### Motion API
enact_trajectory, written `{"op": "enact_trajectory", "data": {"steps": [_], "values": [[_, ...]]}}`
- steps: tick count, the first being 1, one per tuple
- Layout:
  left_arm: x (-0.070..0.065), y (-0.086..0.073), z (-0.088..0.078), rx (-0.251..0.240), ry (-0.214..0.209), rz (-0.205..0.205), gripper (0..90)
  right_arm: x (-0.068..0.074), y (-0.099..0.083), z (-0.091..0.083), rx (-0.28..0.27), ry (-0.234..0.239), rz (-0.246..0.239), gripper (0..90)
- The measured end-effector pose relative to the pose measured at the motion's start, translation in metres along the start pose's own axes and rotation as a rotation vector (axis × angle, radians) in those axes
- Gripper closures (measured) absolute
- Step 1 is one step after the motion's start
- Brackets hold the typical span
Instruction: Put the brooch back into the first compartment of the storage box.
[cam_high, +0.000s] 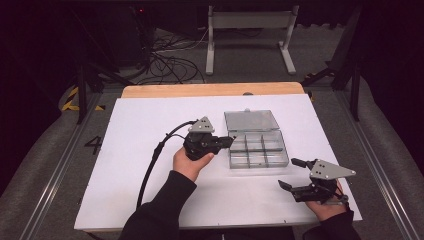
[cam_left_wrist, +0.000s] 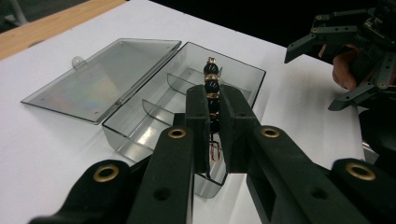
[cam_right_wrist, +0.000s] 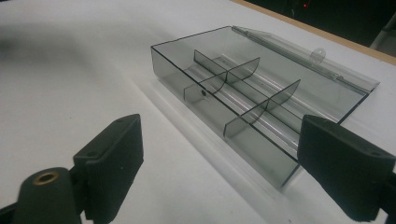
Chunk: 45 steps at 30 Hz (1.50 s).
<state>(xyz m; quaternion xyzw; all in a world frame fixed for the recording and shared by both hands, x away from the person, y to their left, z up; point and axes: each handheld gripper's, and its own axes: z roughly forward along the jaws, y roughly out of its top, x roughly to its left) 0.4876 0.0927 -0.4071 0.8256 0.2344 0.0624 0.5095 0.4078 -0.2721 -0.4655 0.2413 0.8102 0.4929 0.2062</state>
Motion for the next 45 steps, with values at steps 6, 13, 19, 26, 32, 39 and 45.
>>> {"op": "enact_trajectory", "data": {"steps": [6,13,19,26,32,39,45], "values": [[0.009,-0.006,0.016,-0.013,-0.013,-0.026,83.3,0.000,0.000,0.000,-0.003,0.002,0.001,15.0],[0.020,-0.013,0.031,-0.041,-0.021,-0.052,83.2,0.000,-0.001,-0.001,-0.007,0.005,0.002,15.0],[0.025,-0.017,0.042,-0.046,0.004,-0.052,83.3,0.000,-0.001,-0.001,-0.007,0.004,0.000,15.0],[0.029,-0.023,0.051,-0.025,0.035,-0.047,83.3,-0.001,-0.001,-0.002,-0.013,0.005,0.003,15.0],[0.031,-0.026,0.057,-0.034,0.052,-0.060,83.3,-0.001,-0.001,-0.002,-0.014,0.006,0.002,15.0],[0.034,-0.028,0.062,-0.035,0.068,-0.064,83.2,-0.001,-0.001,-0.002,-0.014,0.006,0.003,15.0],[0.040,-0.030,0.064,-0.037,0.077,-0.089,83.2,-0.001,-0.001,-0.002,-0.015,0.007,0.004,15.0]]}}
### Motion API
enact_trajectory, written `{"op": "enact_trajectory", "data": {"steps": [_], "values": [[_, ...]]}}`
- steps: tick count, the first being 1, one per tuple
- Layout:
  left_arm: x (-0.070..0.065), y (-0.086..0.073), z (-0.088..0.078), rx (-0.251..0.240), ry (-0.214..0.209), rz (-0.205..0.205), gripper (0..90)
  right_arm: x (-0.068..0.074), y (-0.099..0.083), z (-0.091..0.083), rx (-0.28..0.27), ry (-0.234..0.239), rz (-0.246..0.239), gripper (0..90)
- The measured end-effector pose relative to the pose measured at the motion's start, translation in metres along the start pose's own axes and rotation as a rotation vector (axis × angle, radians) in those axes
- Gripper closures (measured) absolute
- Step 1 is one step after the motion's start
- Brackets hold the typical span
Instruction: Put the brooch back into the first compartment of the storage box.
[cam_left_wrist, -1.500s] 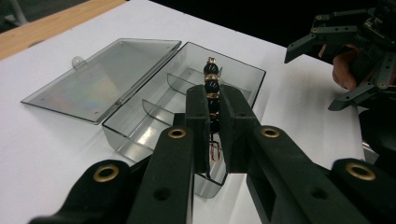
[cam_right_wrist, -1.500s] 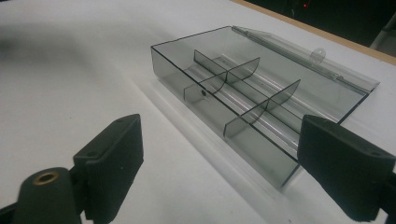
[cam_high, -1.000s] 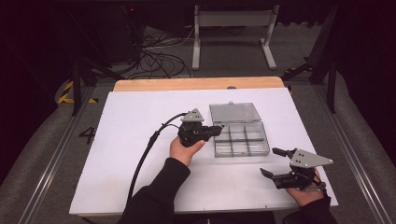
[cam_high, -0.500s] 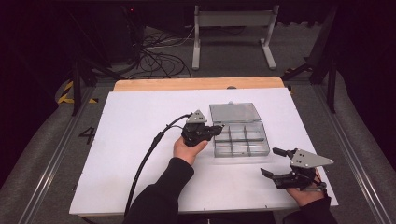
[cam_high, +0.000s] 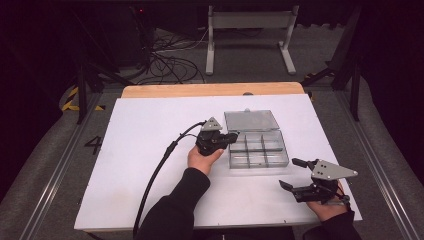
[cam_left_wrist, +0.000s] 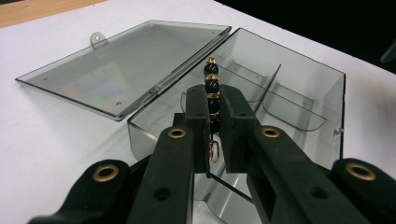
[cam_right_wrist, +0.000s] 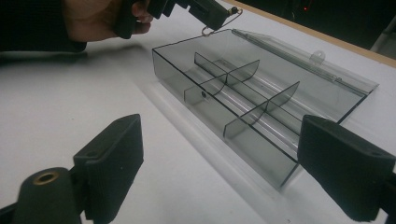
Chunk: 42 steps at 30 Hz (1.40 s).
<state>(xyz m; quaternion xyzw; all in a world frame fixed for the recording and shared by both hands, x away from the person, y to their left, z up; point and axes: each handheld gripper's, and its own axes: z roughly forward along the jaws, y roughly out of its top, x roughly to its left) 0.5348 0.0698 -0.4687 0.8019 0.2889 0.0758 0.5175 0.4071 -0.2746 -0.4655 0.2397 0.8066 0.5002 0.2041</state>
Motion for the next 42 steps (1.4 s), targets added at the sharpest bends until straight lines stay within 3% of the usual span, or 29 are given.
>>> {"op": "enact_trajectory", "data": {"steps": [8,15,16,20,29,36,42], "values": [[0.002,-0.001,0.003,0.001,-0.001,-0.020,83.1,0.000,0.000,0.000,0.001,0.002,0.001,15.0],[0.003,-0.002,0.004,0.002,0.013,-0.017,82.7,0.000,0.000,0.000,0.001,0.002,0.001,15.0],[0.003,-0.002,0.004,0.004,0.023,0.000,82.6,0.000,0.000,0.000,0.001,0.002,0.001,15.0],[-0.001,0.000,0.002,-0.004,0.031,0.008,73.6,0.000,0.000,0.000,-0.001,0.002,-0.001,15.0],[-0.008,0.009,-0.015,-0.017,0.030,0.037,60.9,0.000,0.000,0.001,0.002,0.003,0.001,14.9],[-0.021,0.021,-0.035,-0.064,0.025,0.073,52.5,0.000,0.000,0.001,0.005,-0.001,0.003,14.8],[-0.027,0.024,-0.048,-0.050,0.037,0.096,47.6,0.000,0.000,0.002,0.007,-0.001,0.002,14.8]]}}
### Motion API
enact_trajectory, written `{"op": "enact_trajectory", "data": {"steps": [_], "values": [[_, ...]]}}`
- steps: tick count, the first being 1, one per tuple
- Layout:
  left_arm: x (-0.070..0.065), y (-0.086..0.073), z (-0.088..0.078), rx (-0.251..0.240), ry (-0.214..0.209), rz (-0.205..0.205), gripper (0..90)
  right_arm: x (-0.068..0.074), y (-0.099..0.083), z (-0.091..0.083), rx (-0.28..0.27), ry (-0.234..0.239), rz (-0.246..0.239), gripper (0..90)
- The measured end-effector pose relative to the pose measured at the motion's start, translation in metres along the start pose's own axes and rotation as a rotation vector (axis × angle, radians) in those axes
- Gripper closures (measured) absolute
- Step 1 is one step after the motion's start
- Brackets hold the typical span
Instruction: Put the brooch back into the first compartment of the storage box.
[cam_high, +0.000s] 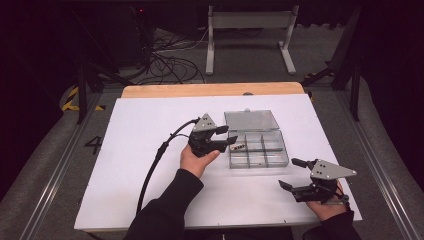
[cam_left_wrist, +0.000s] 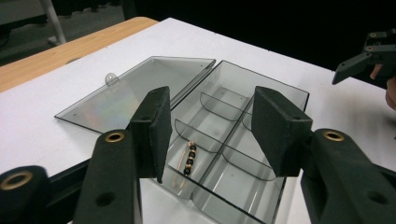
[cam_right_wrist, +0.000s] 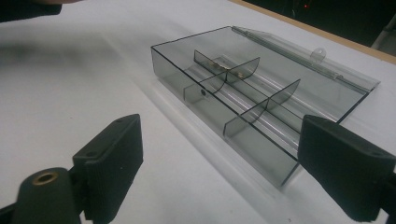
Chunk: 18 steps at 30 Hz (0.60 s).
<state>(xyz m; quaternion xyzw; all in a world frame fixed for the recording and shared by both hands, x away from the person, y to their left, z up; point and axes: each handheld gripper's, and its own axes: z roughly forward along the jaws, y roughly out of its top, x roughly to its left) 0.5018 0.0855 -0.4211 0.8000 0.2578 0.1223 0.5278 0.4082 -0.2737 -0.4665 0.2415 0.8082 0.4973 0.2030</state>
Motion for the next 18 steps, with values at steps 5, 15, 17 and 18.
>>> {"op": "enact_trajectory", "data": {"steps": [5,15,17,18], "values": [[-0.007,0.003,-0.008,0.001,-0.001,0.026,44.1,0.000,0.000,0.001,0.001,0.000,0.003,14.7],[-0.016,0.005,-0.029,-0.010,-0.001,0.053,40.3,0.000,0.000,0.001,0.005,0.000,0.002,14.7],[-0.017,0.006,-0.032,-0.008,0.002,0.055,39.6,0.000,0.000,0.001,0.005,0.000,0.002,14.7],[-0.017,0.006,-0.034,-0.006,0.004,0.059,39.5,0.000,0.000,0.001,0.005,0.000,0.004,14.6]]}}
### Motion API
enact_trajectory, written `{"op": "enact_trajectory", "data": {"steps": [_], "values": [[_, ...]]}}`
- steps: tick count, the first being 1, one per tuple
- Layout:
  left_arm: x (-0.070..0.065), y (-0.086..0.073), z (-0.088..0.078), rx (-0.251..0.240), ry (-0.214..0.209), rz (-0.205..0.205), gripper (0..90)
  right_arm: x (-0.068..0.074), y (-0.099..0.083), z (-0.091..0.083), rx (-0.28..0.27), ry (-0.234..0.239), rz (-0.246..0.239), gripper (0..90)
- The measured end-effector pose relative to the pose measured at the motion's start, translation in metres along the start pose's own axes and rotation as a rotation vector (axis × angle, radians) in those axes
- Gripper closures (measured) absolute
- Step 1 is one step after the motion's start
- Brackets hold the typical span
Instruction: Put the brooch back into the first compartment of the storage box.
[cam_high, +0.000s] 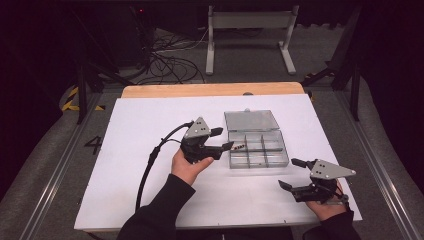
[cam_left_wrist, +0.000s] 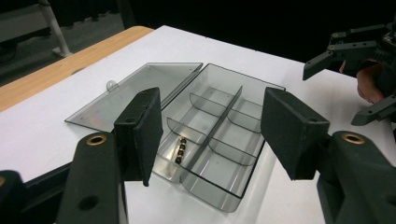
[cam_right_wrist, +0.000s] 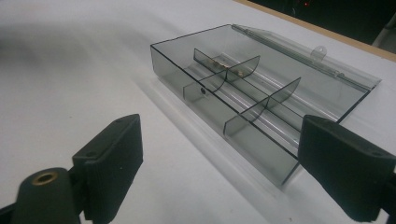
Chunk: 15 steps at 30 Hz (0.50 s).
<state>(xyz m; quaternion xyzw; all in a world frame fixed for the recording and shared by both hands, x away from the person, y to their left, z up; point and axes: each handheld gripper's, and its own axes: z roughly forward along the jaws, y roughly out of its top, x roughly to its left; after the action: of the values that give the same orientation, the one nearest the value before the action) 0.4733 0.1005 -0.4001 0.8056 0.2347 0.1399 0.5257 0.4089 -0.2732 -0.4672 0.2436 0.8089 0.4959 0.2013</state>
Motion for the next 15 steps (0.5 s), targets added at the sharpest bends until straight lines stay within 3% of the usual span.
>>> {"op": "enact_trajectory", "data": {"steps": [10,15], "values": [[-0.004,0.002,-0.008,0.013,0.002,0.009,36.6,0.000,0.000,0.000,0.004,-0.003,-0.004,14.6],[-0.004,0.002,-0.014,0.011,-0.008,-0.009,28.2,0.000,0.000,0.000,0.004,0.000,-0.005,14.6]]}}
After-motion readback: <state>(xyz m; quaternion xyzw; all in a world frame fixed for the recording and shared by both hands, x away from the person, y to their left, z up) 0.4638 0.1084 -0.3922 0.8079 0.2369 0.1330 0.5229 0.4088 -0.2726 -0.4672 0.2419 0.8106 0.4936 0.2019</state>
